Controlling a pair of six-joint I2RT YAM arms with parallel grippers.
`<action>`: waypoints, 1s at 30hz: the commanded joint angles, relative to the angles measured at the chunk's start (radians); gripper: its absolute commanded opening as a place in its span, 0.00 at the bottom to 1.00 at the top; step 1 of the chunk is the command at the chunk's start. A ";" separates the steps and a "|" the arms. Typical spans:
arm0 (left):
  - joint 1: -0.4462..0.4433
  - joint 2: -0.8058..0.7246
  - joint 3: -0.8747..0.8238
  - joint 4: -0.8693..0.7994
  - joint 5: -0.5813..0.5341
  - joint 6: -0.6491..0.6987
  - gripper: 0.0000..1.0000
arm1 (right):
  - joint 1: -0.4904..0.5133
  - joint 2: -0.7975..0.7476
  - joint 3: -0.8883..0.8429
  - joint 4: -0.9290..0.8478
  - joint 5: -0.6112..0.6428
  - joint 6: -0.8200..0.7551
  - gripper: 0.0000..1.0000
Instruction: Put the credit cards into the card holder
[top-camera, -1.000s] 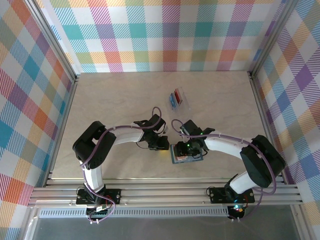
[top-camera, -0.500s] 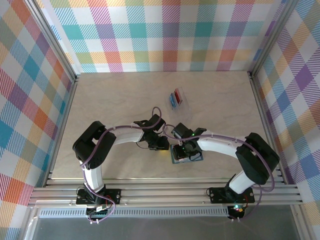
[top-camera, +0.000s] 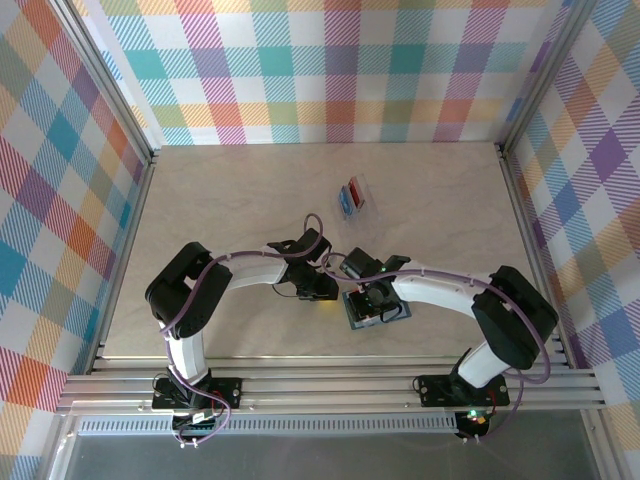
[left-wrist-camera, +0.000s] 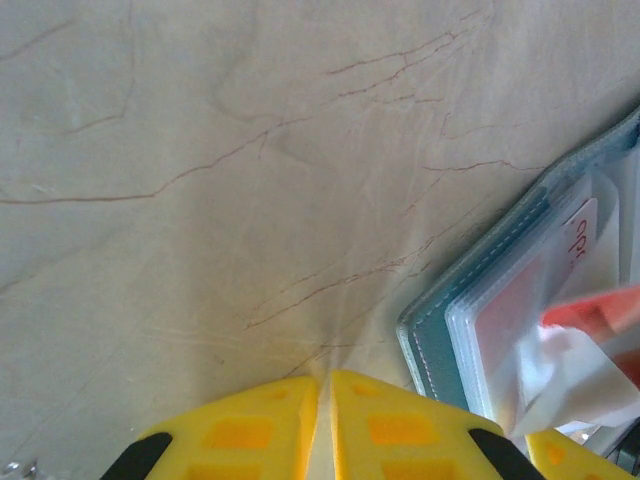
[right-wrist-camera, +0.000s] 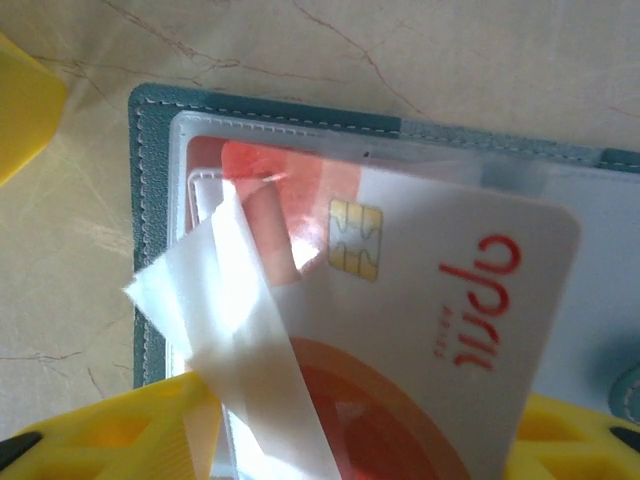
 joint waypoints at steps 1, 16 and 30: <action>0.010 0.050 -0.026 0.012 -0.070 -0.003 0.15 | 0.008 -0.024 0.026 -0.053 0.032 -0.024 0.58; 0.012 0.015 -0.041 0.022 -0.046 -0.003 0.15 | 0.007 -0.043 0.001 0.023 -0.116 -0.039 0.63; 0.012 -0.018 -0.054 0.030 -0.034 -0.003 0.16 | -0.074 -0.113 -0.017 -0.114 0.223 0.067 0.70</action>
